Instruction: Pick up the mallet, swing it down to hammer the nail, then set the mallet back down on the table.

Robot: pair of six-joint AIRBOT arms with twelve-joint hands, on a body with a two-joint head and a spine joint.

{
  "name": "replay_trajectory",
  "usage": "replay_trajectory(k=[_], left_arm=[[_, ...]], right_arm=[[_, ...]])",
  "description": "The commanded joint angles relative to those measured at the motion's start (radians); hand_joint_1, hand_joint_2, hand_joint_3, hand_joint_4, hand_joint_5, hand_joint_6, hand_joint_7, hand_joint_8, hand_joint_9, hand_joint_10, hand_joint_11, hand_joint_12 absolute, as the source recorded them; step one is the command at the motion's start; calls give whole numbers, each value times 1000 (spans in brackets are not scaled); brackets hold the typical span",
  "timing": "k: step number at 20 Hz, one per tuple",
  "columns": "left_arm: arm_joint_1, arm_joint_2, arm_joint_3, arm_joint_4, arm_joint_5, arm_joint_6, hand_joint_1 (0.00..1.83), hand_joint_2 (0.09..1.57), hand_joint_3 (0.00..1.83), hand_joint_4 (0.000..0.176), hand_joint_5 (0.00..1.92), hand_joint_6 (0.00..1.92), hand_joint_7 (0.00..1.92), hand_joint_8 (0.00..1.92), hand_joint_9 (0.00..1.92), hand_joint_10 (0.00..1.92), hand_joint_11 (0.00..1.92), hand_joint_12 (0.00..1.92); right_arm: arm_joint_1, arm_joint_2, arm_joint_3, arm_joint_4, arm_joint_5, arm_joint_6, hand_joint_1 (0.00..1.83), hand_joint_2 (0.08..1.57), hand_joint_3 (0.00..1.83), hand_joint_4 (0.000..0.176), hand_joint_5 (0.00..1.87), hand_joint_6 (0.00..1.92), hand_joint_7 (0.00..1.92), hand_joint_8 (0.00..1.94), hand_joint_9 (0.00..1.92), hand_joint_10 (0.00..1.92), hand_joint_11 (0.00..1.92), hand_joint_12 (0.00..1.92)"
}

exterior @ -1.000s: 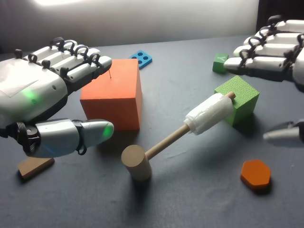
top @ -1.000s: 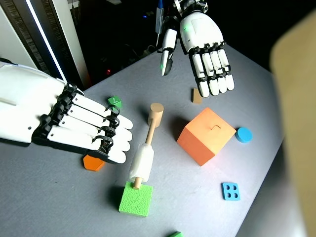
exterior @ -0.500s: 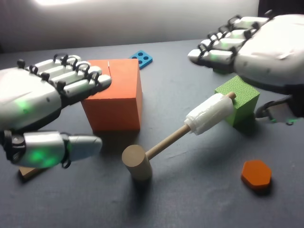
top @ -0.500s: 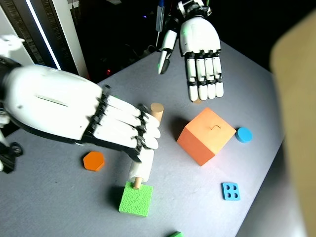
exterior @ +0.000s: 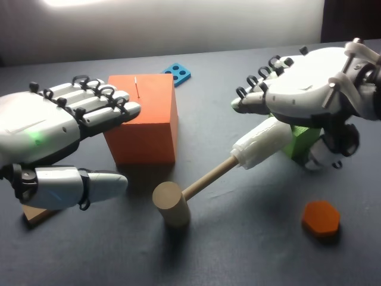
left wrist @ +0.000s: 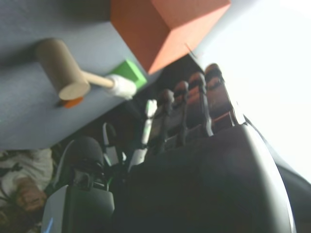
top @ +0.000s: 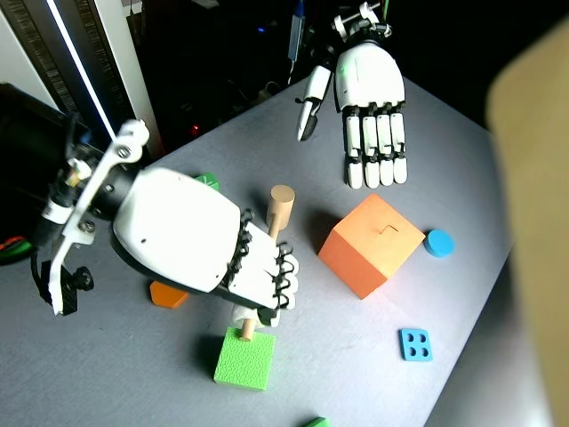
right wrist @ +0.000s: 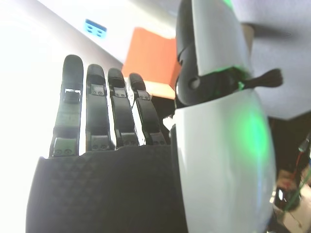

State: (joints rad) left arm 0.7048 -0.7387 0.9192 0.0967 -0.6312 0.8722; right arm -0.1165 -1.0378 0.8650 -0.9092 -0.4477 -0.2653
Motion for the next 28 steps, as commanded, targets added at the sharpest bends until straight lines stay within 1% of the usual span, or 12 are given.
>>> replay_trajectory(k=[1,3,5,9,14,16,17,19,20,21,26,28], left_arm=[[0,-2,9,-11,-127,-8,0,1284,9,0,34,0,3,1,0,0,0,0],[13,-13,17,-11,-138,-18,0,1283,8,0,62,11,23,8,8,3,0,0],[27,-21,23,-18,-145,-22,0,1284,7,0,33,1,2,0,0,0,0,0],[58,-48,51,-57,-182,-22,0,1280,3,0,27,0,1,0,0,0,0,0],[58,-64,77,-72,-186,-22,0,1276,0,0,49,6,20,5,16,5,0,0],[58,-70,86,-81,-186,-22,0,1279,1,0,57,9,24,6,24,8,0,0],[58,-72,90,-83,-186,-22,0,1276,0,0,59,9,33,9,31,10,5,2],[58,-80,99,-88,-185,-21,0,1277,0,0,48,3,30,6,24,6,0,0],[58,-84,103,-93,-185,-20,0,1275,0,0,58,6,41,10,35,10,5,2],[57,-90,109,-96,-185,-20,0,1277,0,0,47,1,30,4,23,4,0,0],[53,-111,127,-106,-187,-20,0,1279,1,0,59,9,41,7,39,9,17,8],[53,-118,131,-107,-191,-20,0,1279,1,0,65,10,47,8,31,5,1,0]], right_arm=[[7,-3,13,-40,50,1,1302,882,0,0,168,9,165,5,197,13,0,891],[-2,-27,43,-40,64,7,1306,899,4,0,154,0,147,0,179,3,0,864],[-12,-59,75,-41,69,22,1322,894,1,0,174,6,174,5,209,10,0,914],[-40,-127,135,-41,87,58,1331,890,1,0,197,2,200,1,214,4,0,915],[-68,-184,180,-42,91,87,1305,909,6,0,210,2,194,0,211,1,0,920],[-83,-204,194,-43,95,90,1324,886,0,0,240,9,222,7,241,11,0,973],[-94,-212,200,-60,98,103,1344,912,5,0,206,7,197,6,205,9,0,883],[-126,-226,203,-228,97,237,1312,928,8,0,176,0,170,0,185,3,0,842],[-141,-233,205,-308,92,295,1324,899,0,0,199,8,198,8,221,14,0,919],[-153,-242,212,-335,90,315,1322,902,0,0,180,2,194,4,225,12,0,919],[-171,-266,256,-335,101,337,1341,898,2,0,193,2,198,0,238,6,0,950],[-176,-271,267,-335,115,345,1343,882,0,0,227,9,230,7,272,13,0,1020]])
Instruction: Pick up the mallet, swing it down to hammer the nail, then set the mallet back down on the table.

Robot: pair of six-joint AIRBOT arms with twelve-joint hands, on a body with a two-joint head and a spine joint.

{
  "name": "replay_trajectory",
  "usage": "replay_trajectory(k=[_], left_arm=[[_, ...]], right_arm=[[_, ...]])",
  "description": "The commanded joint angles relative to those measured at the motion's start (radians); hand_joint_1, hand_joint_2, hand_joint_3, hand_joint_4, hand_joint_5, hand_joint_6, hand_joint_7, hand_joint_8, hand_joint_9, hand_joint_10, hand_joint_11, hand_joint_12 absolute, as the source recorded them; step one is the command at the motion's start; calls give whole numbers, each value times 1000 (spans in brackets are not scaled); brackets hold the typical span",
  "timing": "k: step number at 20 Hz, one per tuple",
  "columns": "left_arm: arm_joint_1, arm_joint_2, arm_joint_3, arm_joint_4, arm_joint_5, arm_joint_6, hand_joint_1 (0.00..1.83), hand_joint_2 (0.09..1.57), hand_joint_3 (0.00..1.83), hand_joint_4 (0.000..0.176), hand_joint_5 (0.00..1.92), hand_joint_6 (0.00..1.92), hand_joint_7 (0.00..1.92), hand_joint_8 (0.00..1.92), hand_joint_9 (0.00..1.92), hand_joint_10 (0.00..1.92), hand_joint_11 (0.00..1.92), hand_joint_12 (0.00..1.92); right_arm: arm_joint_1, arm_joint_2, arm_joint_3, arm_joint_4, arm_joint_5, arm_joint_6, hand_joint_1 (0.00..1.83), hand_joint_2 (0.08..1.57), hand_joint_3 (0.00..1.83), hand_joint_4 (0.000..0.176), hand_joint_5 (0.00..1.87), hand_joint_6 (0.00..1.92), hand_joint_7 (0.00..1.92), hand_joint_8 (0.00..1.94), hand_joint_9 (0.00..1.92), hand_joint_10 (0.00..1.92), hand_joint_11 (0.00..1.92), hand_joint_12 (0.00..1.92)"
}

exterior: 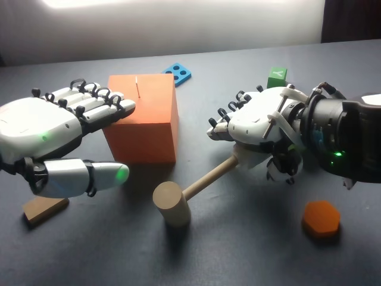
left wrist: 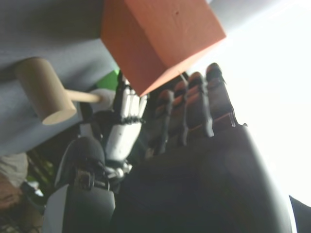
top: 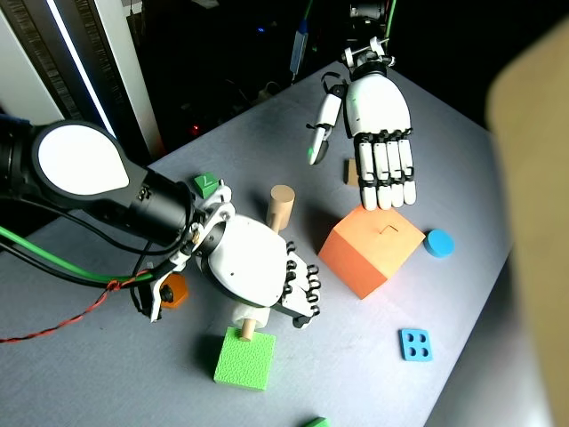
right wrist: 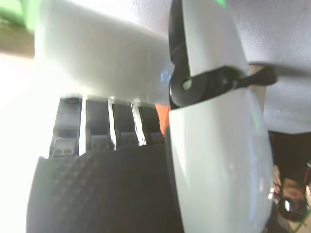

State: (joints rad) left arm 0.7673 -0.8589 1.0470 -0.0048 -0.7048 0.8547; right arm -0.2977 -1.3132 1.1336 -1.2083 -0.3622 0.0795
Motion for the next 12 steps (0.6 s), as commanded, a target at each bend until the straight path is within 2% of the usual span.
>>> replay_trajectory(k=[1,2,3,12], left_arm=[[-9,-3,6,-6,-119,-2,0,1283,2,0,54,4,31,1,20,0,0,0],[-9,-8,8,-7,-121,-2,0,1283,2,0,50,2,23,0,16,0,0,0],[-9,-14,12,-9,-126,-2,0,1279,0,0,44,0,18,0,16,0,0,0],[-6,-32,17,-18,-128,-2,0,1275,0,0,68,8,44,8,35,6,16,8]], right_arm=[[2,-1,6,-36,35,8,1340,891,1,0,217,3,230,4,264,7,0,999],[-2,-4,11,-36,38,12,1335,893,2,0,214,1,230,3,267,7,0,995],[-7,-9,17,-36,40,14,1335,884,0,0,229,5,255,7,302,16,0,1077],[-22,-24,40,-36,46,14,1314,927,6,0,238,0,284,5,316,7,0,1117]])
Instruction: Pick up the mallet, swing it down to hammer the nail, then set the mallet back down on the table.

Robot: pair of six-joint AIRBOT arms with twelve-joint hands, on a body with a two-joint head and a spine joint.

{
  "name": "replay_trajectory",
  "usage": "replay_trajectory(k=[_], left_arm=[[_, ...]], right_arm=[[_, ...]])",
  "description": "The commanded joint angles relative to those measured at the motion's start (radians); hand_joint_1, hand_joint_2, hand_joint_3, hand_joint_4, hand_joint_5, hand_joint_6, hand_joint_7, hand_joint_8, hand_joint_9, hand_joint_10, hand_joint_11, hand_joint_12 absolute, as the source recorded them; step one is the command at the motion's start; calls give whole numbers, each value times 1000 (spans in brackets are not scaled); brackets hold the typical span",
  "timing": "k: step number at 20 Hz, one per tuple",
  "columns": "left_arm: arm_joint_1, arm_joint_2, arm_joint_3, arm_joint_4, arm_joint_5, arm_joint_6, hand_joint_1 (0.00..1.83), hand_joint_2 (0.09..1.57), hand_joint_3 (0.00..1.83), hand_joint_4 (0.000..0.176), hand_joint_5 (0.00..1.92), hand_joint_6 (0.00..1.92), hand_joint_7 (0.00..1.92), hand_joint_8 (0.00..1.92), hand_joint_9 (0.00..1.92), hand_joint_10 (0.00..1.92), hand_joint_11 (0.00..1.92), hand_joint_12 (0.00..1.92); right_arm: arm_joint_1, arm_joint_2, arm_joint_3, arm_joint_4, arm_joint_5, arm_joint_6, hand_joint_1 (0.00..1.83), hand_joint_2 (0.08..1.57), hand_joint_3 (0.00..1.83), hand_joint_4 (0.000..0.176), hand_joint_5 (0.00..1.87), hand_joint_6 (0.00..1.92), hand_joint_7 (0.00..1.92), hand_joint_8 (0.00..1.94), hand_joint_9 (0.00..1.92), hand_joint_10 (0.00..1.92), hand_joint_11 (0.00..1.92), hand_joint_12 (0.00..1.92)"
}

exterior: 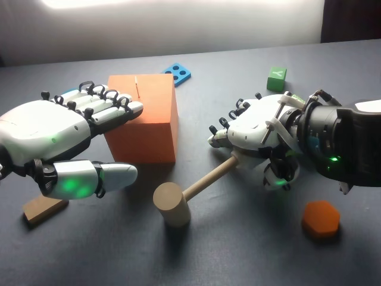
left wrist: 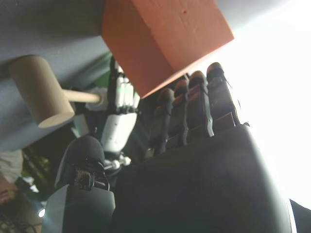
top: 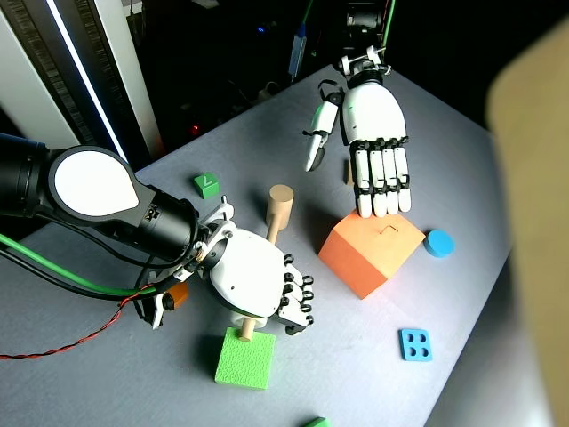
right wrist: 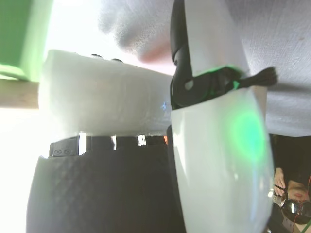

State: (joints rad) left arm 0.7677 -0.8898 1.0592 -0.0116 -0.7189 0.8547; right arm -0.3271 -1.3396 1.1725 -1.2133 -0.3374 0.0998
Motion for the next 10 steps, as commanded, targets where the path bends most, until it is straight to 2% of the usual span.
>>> replay_trajectory(k=[1,4,8,9,10], left_arm=[[-4,-1,5,-11,-114,-2,0,1278,0,0,63,5,39,5,28,3,10,6],[6,-2,3,-23,-122,-3,0,1283,2,0,83,10,58,10,49,9,27,15],[17,-2,0,-30,-129,-5,0,1280,0,0,72,5,62,9,50,8,22,17],[19,-2,0,-30,-129,-6,0,1284,2,0,77,6,62,8,51,8,21,17],[20,-2,0,-30,-130,-9,0,1284,2,0,52,1,37,1,28,1,3,3]], right_arm=[[8,2,2,-31,21,-6,1320,927,5,0,241,1,286,5,314,5,0,1116],[12,2,2,-31,21,-2,1312,908,0,0,280,13,338,18,369,23,17,1143],[15,3,2,-31,23,-2,1314,957,13,0,274,8,323,4,359,9,1,1150],[15,3,2,-31,23,-2,1238,1015,11,0,426,37,478,29,479,46,8,1179],[16,3,2,-31,23,-1,1206,1042,2,0,651,71,703,74,658,125,132,1231]])
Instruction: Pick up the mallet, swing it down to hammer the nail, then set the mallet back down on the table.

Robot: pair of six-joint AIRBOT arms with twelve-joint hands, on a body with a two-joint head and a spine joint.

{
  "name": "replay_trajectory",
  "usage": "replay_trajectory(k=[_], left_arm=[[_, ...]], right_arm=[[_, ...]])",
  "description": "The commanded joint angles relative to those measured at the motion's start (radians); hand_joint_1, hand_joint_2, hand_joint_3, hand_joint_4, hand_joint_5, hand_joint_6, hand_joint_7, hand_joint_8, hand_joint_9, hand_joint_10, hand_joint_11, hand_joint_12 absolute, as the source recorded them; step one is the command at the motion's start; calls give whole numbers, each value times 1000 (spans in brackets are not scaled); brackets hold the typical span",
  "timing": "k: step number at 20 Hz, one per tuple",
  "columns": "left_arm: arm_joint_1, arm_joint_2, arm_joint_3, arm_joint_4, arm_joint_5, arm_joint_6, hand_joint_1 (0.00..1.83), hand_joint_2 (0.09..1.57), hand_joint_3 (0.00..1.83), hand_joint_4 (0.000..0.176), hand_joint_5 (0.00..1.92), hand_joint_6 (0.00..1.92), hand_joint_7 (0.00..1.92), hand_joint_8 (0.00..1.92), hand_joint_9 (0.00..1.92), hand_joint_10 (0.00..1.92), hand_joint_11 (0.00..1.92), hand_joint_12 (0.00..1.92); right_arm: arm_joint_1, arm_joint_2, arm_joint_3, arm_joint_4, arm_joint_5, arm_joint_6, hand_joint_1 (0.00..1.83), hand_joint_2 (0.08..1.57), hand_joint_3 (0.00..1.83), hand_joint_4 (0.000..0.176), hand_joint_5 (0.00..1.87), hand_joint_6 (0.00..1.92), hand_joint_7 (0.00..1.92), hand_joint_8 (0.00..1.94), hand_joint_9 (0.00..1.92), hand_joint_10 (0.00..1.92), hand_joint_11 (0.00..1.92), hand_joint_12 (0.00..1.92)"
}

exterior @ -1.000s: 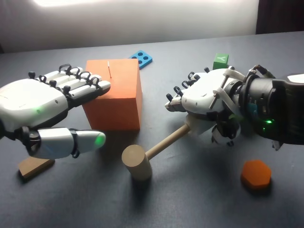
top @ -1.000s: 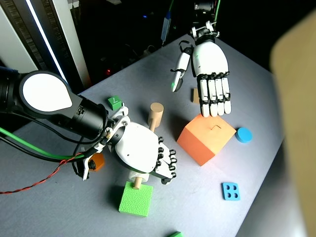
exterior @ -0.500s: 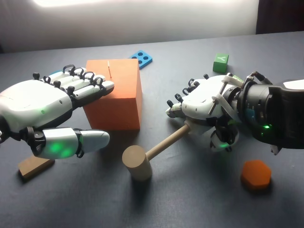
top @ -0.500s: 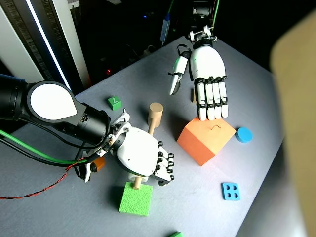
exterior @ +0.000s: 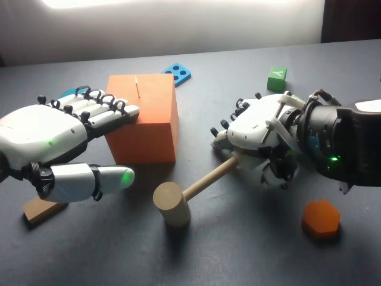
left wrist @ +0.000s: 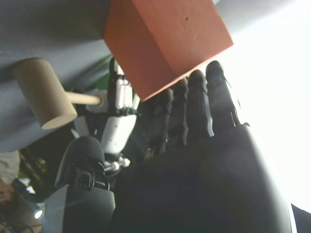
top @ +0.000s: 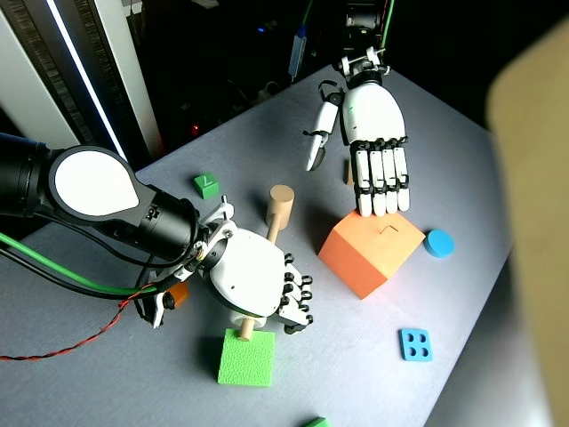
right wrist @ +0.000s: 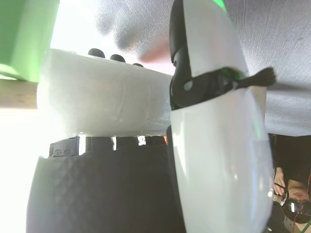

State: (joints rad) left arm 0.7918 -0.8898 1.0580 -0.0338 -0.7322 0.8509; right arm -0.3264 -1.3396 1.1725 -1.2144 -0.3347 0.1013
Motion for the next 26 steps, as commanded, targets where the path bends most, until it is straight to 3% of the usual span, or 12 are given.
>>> replay_trajectory(k=[1,2,3,4,6,8,9,10,12,14,21,26], left_arm=[[-2,-2,1,-8,-117,-7,0,1284,2,0,47,0,32,0,23,0,0,0],[-1,-2,1,-8,-118,-8,0,1278,0,0,73,10,66,13,58,14,30,14],[0,-2,2,-8,-118,-8,0,1276,0,0,81,13,79,17,66,17,37,18],[1,-2,2,-10,-118,-8,0,1281,0,0,68,6,67,10,52,9,19,11],[5,-2,3,-11,-116,-8,0,1283,1,0,82,9,80,12,64,12,31,19],[8,-2,2,-11,-106,-8,0,1282,0,0,84,8,82,11,67,11,29,21],[9,-2,2,-11,-103,-8,0,1281,0,0,80,5,79,8,65,9,26,20],[10,-2,2,-11,-98,-8,0,1280,0,0,78,4,78,7,65,8,26,21],[10,-4,1,-11,-83,-8,0,1287,3,0,81,4,72,3,55,3,23,22],[10,-5,0,-11,-71,-7,0,1285,1,0,68,1,49,0,32,0,4,4],[15,-14,-2,-2,-56,-5,0,1282,0,0,82,7,69,6,55,8,22,14],[15,-14,-2,5,-53,-5,0,1287,2,0,78,9,65,10,44,10,17,8]], right_arm=[[16,3,2,-29,22,-3,1199,1048,0,0,701,78,752,82,697,142,160,1244],[18,4,2,-29,24,-3,1133,1130,19,0,839,921,701,703,615,867,272,1511],[19,4,1,-29,25,-3,1171,1199,8,0,833,1054,743,1356,569,1314,360,1741],[20,5,1,-29,27,-3,1100,1195,1,0,819,1210,619,1446,557,1502,413,1829],[20,7,0,-29,30,-2,1128,1159,0,0,890,1142,702,1884,753,1878,750,1916],[20,8,-2,-29,30,-2,1104,1166,2,0,874,1175,898,1939,1000,1919,1028,1921],[19,9,-3,-29,30,-2,864,1227,11,0,684,1772,993,1941,1089,1921,1147,1921],[19,10,-6,-29,31,-2,698,1295,11,0,699,1891,1035,1941,1112,1921,1184,1921],[19,20,-22,-29,30,-10,488,1437,23,0,1049,1920,1266,1941,1328,1921,1415,1921],[17,37,-42,-29,30,-21,453,1509,24,0,1144,1921,1379,1941,1438,1921,1502,1921],[67,133,-147,-30,9,-29,477,1513,0,0,1124,1921,1343,1941,1392,1921,1449,1921],[143,239,-221,-29,-105,22,424,1534,3,0,1076,1921,1302,1941,1359,1921,1417,1921]])
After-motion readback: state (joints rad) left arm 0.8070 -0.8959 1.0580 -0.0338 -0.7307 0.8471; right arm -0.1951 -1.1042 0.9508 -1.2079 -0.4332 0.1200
